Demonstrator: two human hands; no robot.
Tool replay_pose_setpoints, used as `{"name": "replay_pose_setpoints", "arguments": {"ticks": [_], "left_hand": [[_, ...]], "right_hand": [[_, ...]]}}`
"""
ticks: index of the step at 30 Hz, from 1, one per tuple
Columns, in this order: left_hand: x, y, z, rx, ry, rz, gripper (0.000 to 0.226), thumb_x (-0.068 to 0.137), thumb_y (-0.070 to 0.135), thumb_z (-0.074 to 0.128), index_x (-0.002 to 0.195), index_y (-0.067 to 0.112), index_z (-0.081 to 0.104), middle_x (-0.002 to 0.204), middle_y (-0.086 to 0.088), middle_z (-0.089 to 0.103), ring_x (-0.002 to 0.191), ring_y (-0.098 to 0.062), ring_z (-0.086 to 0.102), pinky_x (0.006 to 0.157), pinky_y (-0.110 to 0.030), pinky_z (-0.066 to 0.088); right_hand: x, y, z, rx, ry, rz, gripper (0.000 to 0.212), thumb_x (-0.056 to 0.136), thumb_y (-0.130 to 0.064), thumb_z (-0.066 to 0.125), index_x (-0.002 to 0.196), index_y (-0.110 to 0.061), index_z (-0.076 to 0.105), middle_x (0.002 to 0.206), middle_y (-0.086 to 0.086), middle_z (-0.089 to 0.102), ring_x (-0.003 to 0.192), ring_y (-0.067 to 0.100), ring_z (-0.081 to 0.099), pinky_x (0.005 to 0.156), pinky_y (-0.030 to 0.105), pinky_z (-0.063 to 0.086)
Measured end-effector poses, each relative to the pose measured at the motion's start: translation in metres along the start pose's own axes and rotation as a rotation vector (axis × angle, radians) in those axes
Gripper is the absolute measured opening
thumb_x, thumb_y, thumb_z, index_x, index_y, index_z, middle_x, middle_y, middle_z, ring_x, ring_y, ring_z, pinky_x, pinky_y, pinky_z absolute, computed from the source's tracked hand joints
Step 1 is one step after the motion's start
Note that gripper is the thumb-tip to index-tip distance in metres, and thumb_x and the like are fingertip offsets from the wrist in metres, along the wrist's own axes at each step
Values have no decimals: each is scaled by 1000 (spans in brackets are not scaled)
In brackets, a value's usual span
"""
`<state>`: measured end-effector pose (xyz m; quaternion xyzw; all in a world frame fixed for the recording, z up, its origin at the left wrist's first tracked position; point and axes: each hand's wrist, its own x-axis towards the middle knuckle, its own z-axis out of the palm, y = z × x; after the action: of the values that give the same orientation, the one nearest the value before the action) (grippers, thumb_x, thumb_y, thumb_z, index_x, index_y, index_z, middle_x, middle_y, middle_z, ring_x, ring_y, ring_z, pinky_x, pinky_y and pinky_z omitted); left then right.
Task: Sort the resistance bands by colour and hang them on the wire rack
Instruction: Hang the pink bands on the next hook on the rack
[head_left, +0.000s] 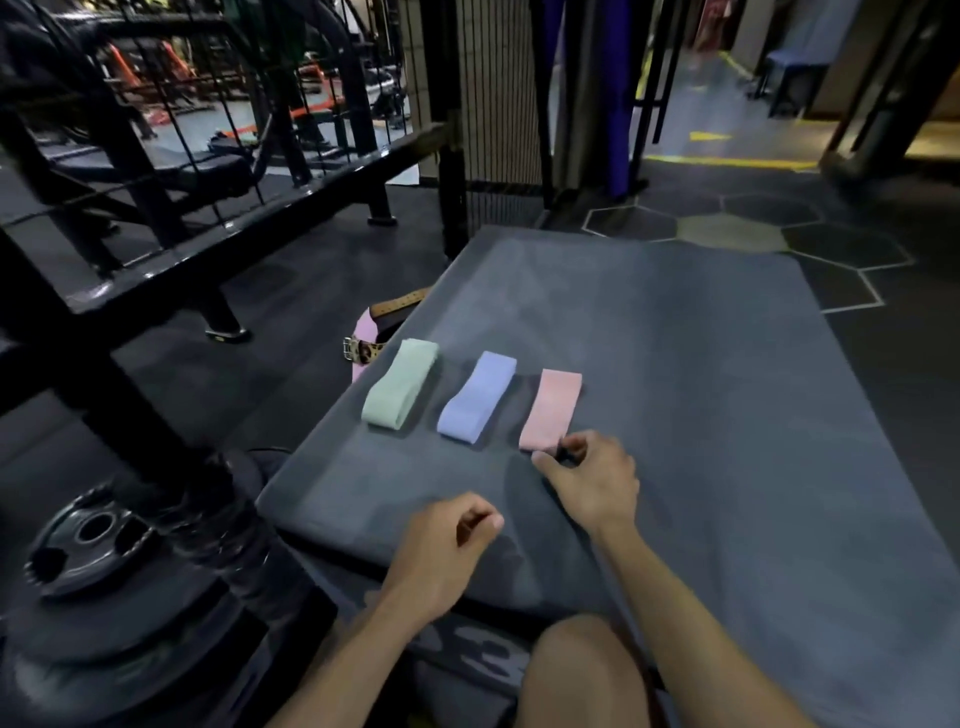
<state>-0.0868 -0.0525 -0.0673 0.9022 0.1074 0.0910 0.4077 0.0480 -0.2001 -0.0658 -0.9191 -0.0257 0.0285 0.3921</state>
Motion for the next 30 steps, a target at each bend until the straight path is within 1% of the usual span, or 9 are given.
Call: {"name": "replay_pose_setpoints", "arguments": {"ticks": [2,5,8,11,17,24,26,28,30], "left_hand": [[-1,-4,-3,-10,-3,-4,13,96,26,66,83,26,66,75,13,69,75,-5,64,66,-13,44],[-2,-9,-7,-42,-4,-6,11,96,24,65,86,22,69,76,11,70,74,-6,64,71,-23,50],[-3,-8,-8,-58,-2,2,11,95,24,66,84,23,68,75,13,69,72,-5,64,69,-19,48],[-5,-6,-9,-55,-6,6,13,95,25,65,83,28,67,73,16,68,72,-2,63,67,-13,44],[-8,-11,-14,-57,-21,-23,15,96,30,63,81,34,63,76,18,68,74,-3,63,69,-16,45],[-11,-15,-25,-72,-6,-55,13,96,30,64,82,32,65,75,17,68,73,-5,64,70,-20,48],[-15,-13,-33,-64,-1,-63,14,96,32,63,83,34,64,77,18,68,75,-4,64,71,-18,48],[-21,-9,-44,-73,11,-66,14,97,32,62,83,34,64,79,17,68,75,-4,63,71,-18,48],[-27,-5,-58,-94,51,-65,14,97,32,62,83,32,65,78,15,67,73,-4,61,70,-17,46]], "right_hand": [[2,-5,3,-3,10,51,35,72,-57,74,93,-31,67,111,-4,68,113,27,59,94,39,48],[5,-6,4,1,14,98,31,73,-56,74,91,-32,65,115,-2,66,116,29,56,98,41,45],[4,-7,6,-39,5,114,29,78,-53,74,94,-31,66,121,0,59,122,29,48,101,41,37],[5,-10,8,-35,16,131,28,80,-51,73,98,-30,69,123,0,58,123,29,46,101,41,35],[10,-9,13,-52,34,151,27,85,-52,68,102,-31,72,123,0,60,123,30,44,100,41,35],[16,-15,12,37,38,183,31,85,-52,67,106,-30,74,121,1,66,123,31,47,100,42,35],[18,-22,8,104,23,174,30,82,-52,71,100,-28,74,116,1,69,121,31,50,99,43,37],[17,-31,-1,148,9,119,28,77,-54,74,89,-29,74,110,-1,69,119,31,51,99,43,41],[14,-46,-16,178,-44,3,22,73,-56,73,77,-34,76,97,-16,72,107,22,59,94,38,48]]}}
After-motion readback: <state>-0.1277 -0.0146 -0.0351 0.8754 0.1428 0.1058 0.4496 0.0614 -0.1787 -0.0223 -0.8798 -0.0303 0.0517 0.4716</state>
